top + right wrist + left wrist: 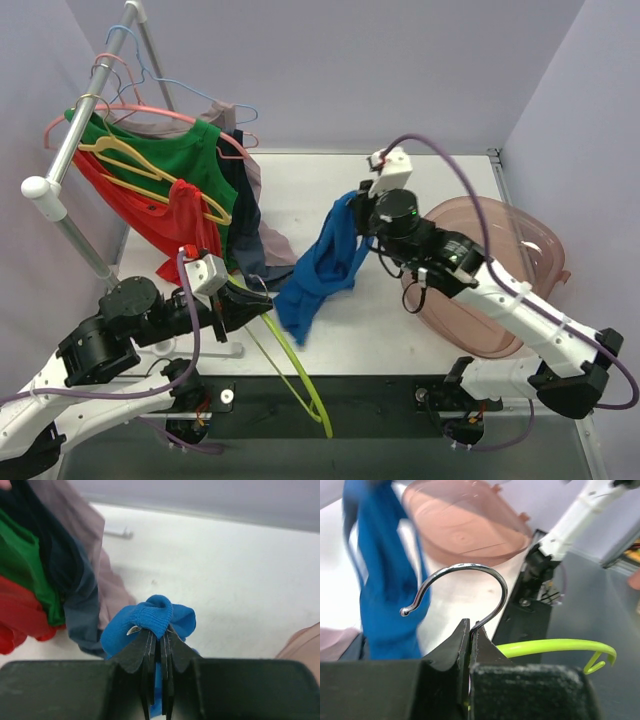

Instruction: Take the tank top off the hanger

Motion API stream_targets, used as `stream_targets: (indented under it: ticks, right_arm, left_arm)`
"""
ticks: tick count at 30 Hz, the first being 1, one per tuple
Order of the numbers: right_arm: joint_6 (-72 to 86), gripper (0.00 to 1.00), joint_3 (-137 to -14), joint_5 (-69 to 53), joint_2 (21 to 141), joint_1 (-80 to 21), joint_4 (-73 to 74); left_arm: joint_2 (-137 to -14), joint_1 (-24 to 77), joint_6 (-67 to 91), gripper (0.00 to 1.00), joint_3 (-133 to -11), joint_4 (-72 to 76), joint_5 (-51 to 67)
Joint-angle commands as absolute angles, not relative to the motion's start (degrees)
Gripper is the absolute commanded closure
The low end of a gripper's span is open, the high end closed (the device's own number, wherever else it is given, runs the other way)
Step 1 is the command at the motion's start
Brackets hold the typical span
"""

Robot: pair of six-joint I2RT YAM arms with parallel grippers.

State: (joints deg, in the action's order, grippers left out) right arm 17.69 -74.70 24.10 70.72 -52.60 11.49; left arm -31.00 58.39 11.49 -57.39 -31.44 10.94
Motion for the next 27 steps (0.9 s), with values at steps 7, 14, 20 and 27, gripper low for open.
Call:
stream_targets:
  ticks: [7,14,20,27]
  right_arm:
    - [1.52,1.00,-92.45,34.88,66.44,-50.98,12.14]
    - [-12.91,1.00,-100.18,41.04,68.29,-48.61,3.97]
    - [-23.20,1.00,-105.02,44.38,68.81,-45.53,-5.01]
    - [-28.82,1.00,-112.05,44.56,69.78,-42.10,-5.98]
  left_arm:
    - [-33.22,58.27,6.68,1.00,-50.64,-30.94,0.97]
    - [-34.02,58.36,5.54,1.00,-44.66,-27.96,-4.74]
    - [-28.66,58.36,4.23,1.00,-38.41,-21.63,-11.42]
    - [-26.28,58.27,3.60,1.00,-37.44,-22.76,-13.45]
